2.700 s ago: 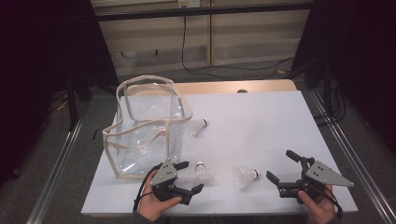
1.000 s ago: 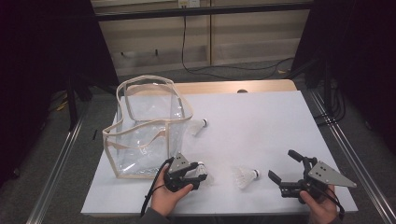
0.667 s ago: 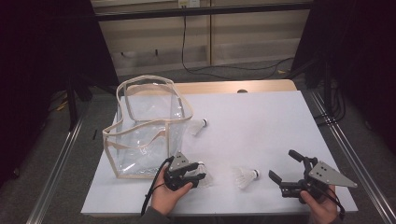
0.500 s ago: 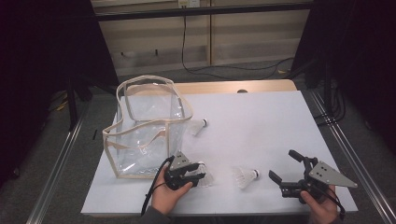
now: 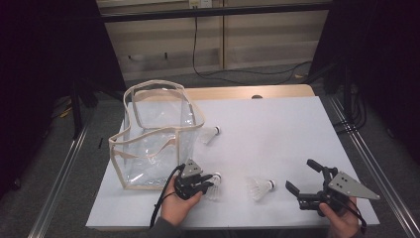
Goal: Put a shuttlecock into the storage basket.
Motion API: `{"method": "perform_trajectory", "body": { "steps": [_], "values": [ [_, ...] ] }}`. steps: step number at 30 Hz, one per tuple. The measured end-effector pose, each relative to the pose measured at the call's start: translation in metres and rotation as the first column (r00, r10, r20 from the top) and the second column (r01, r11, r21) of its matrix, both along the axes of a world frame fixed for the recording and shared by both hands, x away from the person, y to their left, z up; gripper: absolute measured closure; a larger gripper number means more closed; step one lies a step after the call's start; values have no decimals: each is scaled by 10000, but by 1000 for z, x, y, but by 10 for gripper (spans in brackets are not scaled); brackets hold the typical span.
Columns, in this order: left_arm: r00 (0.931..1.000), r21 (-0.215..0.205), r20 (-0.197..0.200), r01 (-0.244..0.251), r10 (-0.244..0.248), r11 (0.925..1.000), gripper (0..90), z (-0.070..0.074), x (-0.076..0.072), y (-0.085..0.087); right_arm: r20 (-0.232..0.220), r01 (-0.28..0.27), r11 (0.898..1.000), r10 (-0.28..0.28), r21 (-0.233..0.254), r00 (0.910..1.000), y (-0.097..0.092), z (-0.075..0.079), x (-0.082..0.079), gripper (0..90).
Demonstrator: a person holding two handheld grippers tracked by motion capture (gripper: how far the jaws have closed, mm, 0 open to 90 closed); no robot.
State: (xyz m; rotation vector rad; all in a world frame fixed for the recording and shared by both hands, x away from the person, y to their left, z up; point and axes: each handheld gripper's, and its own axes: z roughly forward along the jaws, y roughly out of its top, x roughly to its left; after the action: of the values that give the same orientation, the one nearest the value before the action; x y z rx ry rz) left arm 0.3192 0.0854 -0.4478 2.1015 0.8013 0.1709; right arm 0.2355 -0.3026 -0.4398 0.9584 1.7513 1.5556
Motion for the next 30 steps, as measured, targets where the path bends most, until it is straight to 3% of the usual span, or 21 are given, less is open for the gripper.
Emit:
{"method": "perform_trajectory", "body": {
  "steps": [4, 20, 26, 30],
  "values": [
    [9996, -69, -219, 170, -171, 9998, 851, 1, 1, -1, 14, -2, 10000, 2, 57, 10000, 0, 0, 0, 1],
    [9931, -271, -999, 598, -622, 9978, 860, 17, 4, -2, 15, 6, 10000, -6, 81, 10000, -2, 0, 0, 0],
    [9917, -177, -1107, 646, -661, 9978, 865, 25, 7, -1, 2, 53, 9999, -53, 101, 10000, -3, 0, -1, 0],
    [9867, -41, -1432, 770, -768, 9970, 868, 26, 9, -4, 1, 55, 9999, -55, 93, 10000, -3, 0, -1, 1]
  ]
}}
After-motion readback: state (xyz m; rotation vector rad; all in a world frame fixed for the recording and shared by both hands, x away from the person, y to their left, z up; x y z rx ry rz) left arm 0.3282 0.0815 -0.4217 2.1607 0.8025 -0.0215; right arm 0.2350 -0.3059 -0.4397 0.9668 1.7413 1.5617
